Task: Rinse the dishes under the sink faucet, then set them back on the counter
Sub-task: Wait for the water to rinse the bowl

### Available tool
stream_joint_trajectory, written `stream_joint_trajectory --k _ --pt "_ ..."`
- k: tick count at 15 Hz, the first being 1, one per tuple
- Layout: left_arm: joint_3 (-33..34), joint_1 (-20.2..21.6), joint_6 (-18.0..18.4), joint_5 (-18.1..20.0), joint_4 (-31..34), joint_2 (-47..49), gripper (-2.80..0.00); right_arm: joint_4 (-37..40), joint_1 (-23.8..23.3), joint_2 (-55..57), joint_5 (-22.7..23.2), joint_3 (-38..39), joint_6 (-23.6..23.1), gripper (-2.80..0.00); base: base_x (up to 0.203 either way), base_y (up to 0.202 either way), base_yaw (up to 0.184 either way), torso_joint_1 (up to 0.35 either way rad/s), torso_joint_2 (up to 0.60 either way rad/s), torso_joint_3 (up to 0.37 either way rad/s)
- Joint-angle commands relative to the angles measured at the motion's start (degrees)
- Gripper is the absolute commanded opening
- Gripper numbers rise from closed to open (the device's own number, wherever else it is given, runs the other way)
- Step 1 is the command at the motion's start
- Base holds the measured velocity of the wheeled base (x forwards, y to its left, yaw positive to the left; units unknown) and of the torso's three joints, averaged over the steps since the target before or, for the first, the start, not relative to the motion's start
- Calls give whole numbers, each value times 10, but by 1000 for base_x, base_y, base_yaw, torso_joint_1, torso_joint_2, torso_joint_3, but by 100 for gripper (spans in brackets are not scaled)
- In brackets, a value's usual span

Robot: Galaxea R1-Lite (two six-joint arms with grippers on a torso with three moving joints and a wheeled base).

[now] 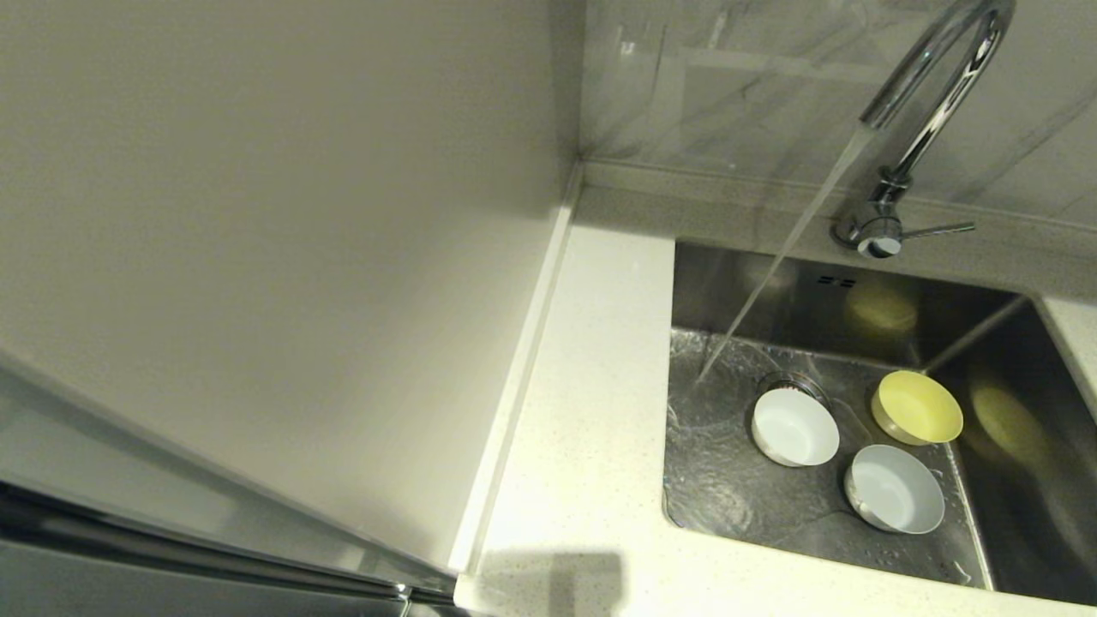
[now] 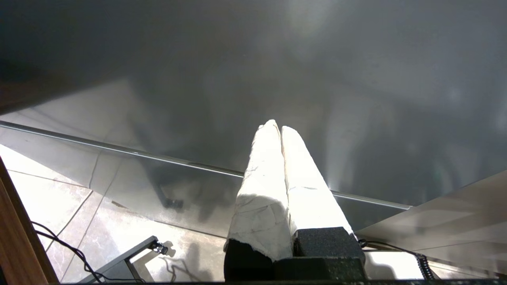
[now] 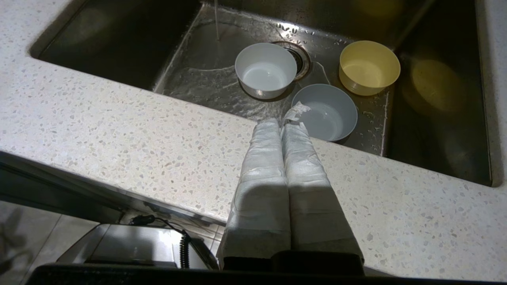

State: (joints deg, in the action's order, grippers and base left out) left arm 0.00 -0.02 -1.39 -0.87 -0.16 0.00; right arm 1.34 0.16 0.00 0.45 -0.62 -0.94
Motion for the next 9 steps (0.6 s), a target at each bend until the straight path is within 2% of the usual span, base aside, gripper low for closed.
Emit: stream_joint_trajectory --k 1,9 --pt "0 0 0 -1 0 -2 -280 0 0 0 1 0 0 -280 0 0 0 0 0 0" --pt "0 0 0 0 0 -2 -280 0 0 0 0 1 -1 -280 0 0 0 0 0 0"
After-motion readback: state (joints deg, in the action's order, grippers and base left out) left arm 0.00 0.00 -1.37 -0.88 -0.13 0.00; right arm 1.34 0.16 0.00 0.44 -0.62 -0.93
